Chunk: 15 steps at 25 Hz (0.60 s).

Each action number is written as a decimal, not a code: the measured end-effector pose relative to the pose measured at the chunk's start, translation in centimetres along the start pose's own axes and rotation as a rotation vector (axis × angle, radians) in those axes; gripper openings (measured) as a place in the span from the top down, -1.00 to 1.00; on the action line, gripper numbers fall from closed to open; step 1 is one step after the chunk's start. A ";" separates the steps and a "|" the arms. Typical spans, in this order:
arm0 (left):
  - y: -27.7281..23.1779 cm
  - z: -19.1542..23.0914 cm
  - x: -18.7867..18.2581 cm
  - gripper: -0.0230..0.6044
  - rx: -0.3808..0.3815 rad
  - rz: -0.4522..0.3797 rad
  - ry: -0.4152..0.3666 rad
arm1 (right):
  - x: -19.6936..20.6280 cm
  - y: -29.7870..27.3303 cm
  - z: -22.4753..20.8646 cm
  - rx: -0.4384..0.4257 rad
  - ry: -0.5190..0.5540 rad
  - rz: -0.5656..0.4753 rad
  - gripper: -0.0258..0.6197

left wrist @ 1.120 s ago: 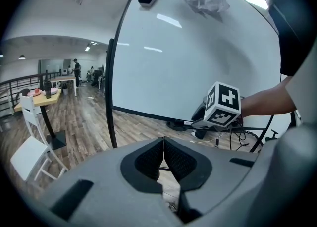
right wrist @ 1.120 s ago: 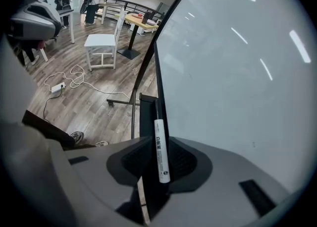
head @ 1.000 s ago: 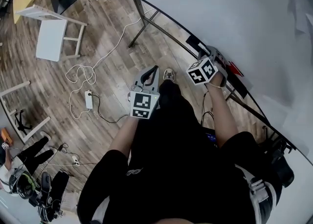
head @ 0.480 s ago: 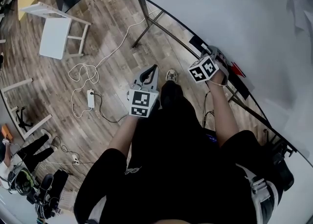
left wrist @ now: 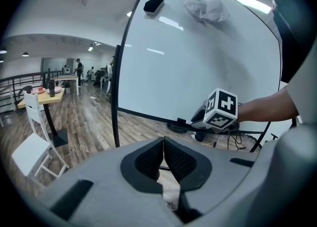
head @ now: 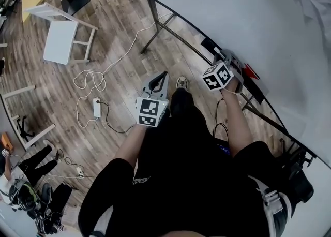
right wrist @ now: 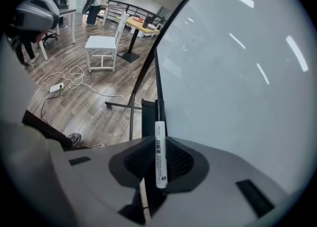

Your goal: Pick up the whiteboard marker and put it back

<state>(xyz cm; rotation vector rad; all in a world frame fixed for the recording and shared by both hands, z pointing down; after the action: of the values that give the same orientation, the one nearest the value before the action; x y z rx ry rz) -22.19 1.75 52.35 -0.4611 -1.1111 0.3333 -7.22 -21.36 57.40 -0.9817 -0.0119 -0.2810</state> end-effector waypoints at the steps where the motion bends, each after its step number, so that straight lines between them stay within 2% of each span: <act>1: 0.3 0.0 0.4 0.90 0.001 -0.003 0.006 | 0.0 0.5 0.1 0.008 -0.008 -0.009 0.75; 5: 1.0 -0.5 0.6 0.90 0.019 -0.015 0.022 | -0.2 2.7 0.5 0.029 -0.067 -0.062 0.75; 15: 1.9 -2.6 0.2 0.90 0.108 -0.054 -0.039 | -0.8 10.1 2.8 0.057 -0.223 -0.211 0.75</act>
<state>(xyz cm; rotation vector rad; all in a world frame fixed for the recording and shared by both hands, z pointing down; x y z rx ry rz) -19.82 3.01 50.58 -0.3302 -1.1350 0.3541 -5.21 -13.61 50.59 -0.9523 -0.3269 -0.3617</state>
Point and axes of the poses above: the fingertips, and each gripper's own axes: y backward along the fingers, z to its left, x out of its underside, the point moved 9 cm from there along y, backward along the fingers, and after that the axes turned 14 degrees about y, right-handed, at the moved point
